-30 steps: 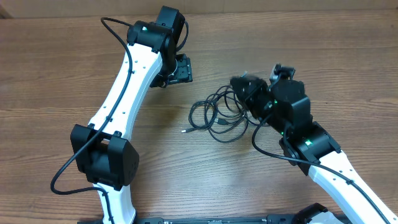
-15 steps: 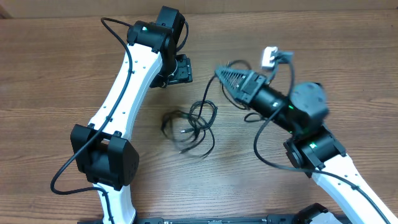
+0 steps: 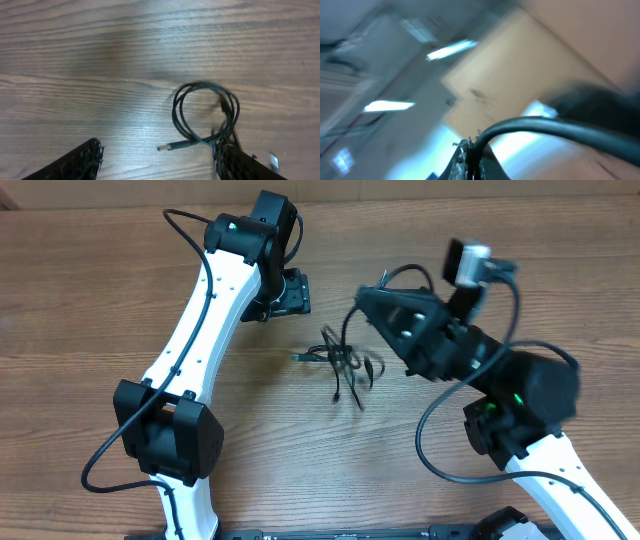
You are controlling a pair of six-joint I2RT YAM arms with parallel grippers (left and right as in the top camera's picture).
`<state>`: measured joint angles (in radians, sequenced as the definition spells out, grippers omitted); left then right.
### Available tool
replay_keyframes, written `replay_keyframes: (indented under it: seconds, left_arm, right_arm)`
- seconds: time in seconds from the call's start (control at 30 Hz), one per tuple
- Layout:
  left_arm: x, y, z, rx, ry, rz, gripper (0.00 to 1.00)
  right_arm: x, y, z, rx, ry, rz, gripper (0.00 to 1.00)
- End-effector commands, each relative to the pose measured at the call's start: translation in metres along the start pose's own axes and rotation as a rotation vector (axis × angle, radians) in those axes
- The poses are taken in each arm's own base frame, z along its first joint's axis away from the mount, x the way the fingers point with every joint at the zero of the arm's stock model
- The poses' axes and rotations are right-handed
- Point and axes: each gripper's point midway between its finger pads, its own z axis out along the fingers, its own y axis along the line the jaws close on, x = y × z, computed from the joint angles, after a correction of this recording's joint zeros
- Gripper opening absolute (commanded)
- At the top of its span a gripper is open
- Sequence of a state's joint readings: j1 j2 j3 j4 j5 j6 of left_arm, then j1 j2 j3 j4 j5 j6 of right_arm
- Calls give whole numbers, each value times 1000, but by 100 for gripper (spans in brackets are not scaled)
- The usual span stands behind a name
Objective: Untangle cables
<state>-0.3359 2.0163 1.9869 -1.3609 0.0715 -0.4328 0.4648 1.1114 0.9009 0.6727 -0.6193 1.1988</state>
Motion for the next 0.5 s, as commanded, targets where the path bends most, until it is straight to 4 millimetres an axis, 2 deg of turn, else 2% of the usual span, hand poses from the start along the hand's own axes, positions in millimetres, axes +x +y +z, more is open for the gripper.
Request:
replay_keyframes:
  seconds: [0.0,0.03,0.1,0.2,0.33,0.47]
  left_arm:
    - [9,-17,4,104,54,102,75]
    - [11,-21,3,131,65,125,75]
    - [18,-31,1,196,91,190,75]
    - [28,-46,-4,296,120,303,75]
    - [36,-55,-7,356,141,357,75]
    - [37,-54,-7,348,145,357,74]
  right_arm:
    - [0,-68,-5,247,-51,112,4]
    - [0,-84,-10,315,-80,180,4]
    - [-1,-93,-13,356,-108,220,4]
    - [-9,-80,-9,303,-130,185,4]
    - [-30,-62,-7,235,-220,125,4]
    - [-51,-64,-13,253,-339,103,4]
